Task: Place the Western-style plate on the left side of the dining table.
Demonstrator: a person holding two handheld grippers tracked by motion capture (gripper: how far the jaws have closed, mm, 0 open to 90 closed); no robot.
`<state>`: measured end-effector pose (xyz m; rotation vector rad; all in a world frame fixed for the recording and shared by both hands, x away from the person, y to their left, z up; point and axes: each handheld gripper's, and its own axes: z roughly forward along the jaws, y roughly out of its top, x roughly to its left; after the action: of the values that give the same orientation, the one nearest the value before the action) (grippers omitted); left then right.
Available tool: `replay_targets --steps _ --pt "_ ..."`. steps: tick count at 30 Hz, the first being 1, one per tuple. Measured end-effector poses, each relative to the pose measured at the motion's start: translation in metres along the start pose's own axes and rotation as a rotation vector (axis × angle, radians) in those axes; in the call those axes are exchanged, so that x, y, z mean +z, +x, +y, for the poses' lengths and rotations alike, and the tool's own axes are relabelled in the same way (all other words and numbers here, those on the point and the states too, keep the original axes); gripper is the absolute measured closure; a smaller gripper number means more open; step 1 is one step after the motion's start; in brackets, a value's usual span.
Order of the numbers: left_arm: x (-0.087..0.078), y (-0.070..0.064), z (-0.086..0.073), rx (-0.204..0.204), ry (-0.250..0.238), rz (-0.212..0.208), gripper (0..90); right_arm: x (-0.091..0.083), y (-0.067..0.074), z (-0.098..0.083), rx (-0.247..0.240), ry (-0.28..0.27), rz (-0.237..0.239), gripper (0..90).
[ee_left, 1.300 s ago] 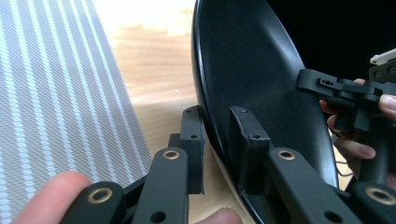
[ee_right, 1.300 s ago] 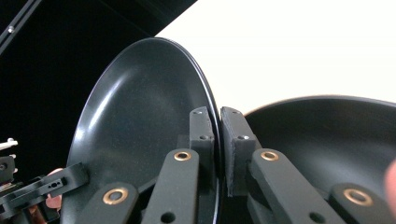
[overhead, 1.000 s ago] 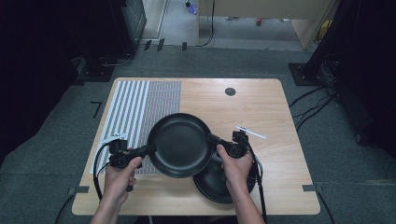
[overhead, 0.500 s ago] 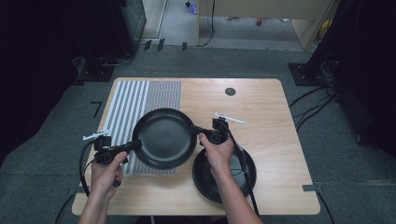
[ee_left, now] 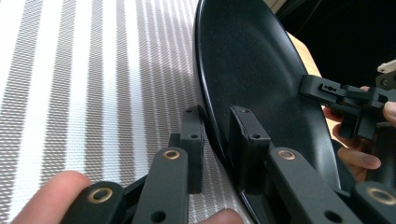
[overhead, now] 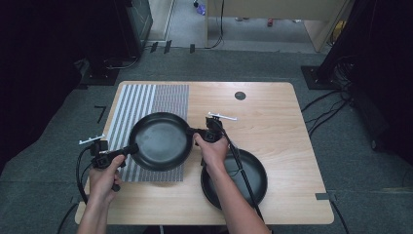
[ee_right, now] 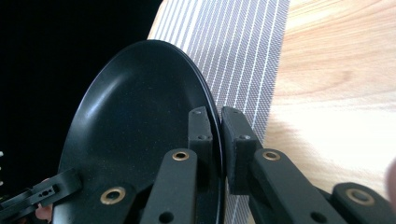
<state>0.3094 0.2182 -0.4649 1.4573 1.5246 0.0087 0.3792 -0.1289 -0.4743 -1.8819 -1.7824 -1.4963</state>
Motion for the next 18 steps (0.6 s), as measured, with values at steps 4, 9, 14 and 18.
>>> replay_targets --steps 4,9,14,18 --pt "0.003 0.009 0.005 -0.020 -0.005 0.007 76.9 0.012 0.002 0.005 0.000 0.013 -0.010 83.9" --pt "0.007 0.017 0.013 -0.025 -0.008 0.013 77.0 0.023 0.005 0.010 0.004 0.015 -0.018 84.0" --pt "0.016 0.028 0.022 -0.051 -0.025 0.028 77.2 0.038 0.004 0.015 0.018 0.010 -0.034 83.8" --pt "0.021 0.035 0.027 -0.061 -0.030 0.039 77.3 0.049 0.002 0.019 0.027 0.011 -0.043 83.6"
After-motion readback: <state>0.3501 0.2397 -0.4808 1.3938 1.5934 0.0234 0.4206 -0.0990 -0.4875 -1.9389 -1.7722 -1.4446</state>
